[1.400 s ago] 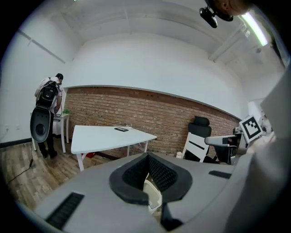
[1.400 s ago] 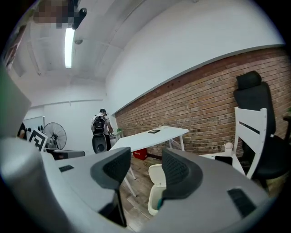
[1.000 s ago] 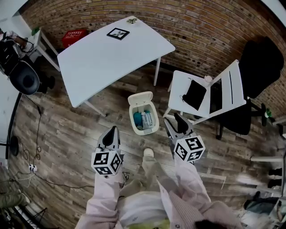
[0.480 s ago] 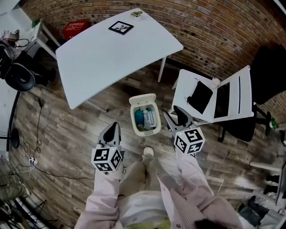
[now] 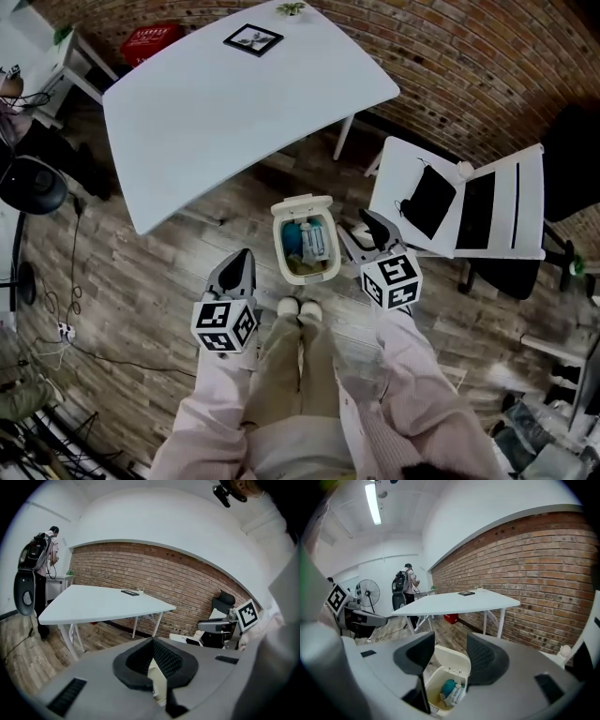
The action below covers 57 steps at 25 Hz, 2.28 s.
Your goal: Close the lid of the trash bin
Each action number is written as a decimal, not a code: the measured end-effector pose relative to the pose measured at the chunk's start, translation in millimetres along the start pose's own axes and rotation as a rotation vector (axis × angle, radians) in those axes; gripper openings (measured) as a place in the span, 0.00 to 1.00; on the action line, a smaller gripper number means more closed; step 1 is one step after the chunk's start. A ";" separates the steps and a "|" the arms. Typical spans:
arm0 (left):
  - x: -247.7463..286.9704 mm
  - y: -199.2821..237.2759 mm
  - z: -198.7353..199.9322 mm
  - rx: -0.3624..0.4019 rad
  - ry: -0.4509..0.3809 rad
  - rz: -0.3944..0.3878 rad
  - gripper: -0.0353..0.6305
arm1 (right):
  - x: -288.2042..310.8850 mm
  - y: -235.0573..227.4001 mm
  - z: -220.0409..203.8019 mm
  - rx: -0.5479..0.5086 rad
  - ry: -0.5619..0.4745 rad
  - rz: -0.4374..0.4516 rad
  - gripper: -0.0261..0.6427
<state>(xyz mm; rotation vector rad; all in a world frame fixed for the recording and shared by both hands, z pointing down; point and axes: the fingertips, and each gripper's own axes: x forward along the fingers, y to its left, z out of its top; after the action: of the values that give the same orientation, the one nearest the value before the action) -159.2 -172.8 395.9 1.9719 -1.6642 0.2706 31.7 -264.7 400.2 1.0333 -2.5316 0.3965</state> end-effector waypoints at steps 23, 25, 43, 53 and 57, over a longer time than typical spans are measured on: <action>102.2 34.2 -91.3 -0.073 0.112 -0.004 0.04 | 140.7 -28.2 -96.9 -0.502 0.255 0.198 0.34; 108.2 36.6 -98.5 -0.075 0.120 -0.002 0.04 | 148.9 -30.6 -104.6 -0.524 0.269 0.210 0.33; 120.5 34.7 -129.8 -0.099 0.152 0.002 0.04 | 165.4 -22.4 -141.7 -0.625 0.371 0.295 0.33; 108.4 23.3 -141.7 -0.092 0.161 -0.015 0.04 | 141.4 -8.4 -161.8 -0.602 0.390 0.294 0.33; 103.4 17.2 -150.6 -0.092 0.172 -0.019 0.04 | 130.0 -2.2 -173.6 -0.600 0.402 0.299 0.33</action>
<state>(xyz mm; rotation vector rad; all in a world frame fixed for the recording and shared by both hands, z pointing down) -125.2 -183.9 575.9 1.8413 -1.5213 0.3397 -11.6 -277.2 612.4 0.3133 -2.2130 -0.0837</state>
